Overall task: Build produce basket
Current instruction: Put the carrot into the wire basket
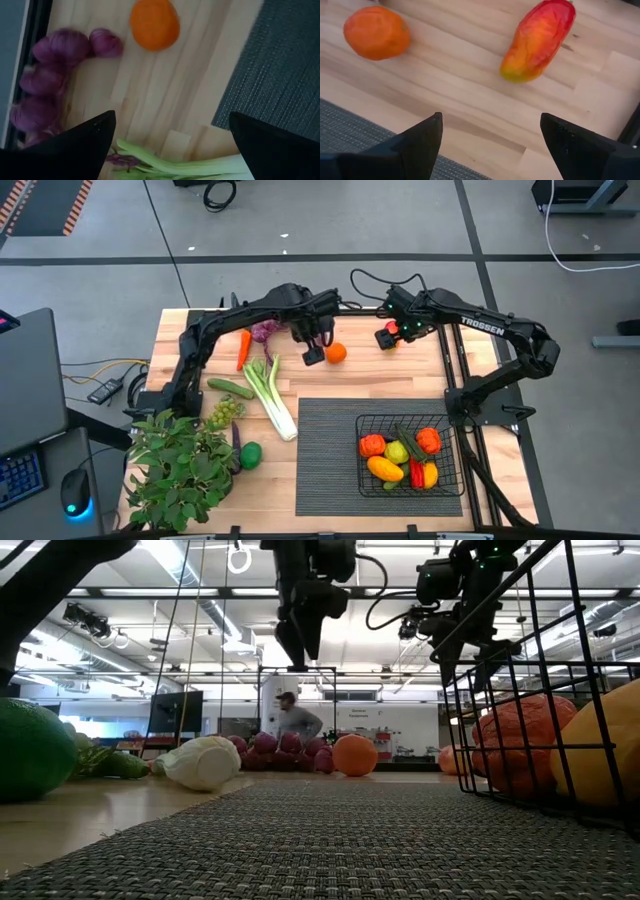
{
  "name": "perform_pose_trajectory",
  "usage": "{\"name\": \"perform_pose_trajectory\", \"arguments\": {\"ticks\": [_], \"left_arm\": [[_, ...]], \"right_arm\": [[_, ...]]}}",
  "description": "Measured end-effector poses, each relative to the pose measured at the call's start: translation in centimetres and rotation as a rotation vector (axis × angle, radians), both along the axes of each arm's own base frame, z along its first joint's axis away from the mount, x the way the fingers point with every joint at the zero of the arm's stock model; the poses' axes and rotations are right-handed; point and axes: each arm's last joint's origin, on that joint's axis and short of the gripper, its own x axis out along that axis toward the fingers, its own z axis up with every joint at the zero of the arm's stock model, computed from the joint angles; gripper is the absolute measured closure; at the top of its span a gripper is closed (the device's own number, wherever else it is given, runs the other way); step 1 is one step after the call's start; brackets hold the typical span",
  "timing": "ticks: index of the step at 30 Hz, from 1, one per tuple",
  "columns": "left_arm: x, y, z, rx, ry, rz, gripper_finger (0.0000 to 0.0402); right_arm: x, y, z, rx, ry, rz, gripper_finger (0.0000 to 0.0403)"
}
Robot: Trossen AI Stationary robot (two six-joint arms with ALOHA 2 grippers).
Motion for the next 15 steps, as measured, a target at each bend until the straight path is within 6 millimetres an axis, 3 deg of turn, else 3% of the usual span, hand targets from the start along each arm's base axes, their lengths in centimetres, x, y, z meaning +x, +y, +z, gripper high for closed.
{"name": "perform_pose_trajectory", "arguments": {"ticks": [8,15], "left_arm": [[-1.5,1.7,-0.1,-0.021,0.071,0.272,0.0006],[-2.9,3.8,-0.2,-0.025,0.109,0.306,0.0006]], "right_arm": [[0.1,0.1,0.0,0.023,-0.016,0.001,0.0063],[0.1,0.1,0.0,0.025,-0.025,0.042,0.0063]]}}
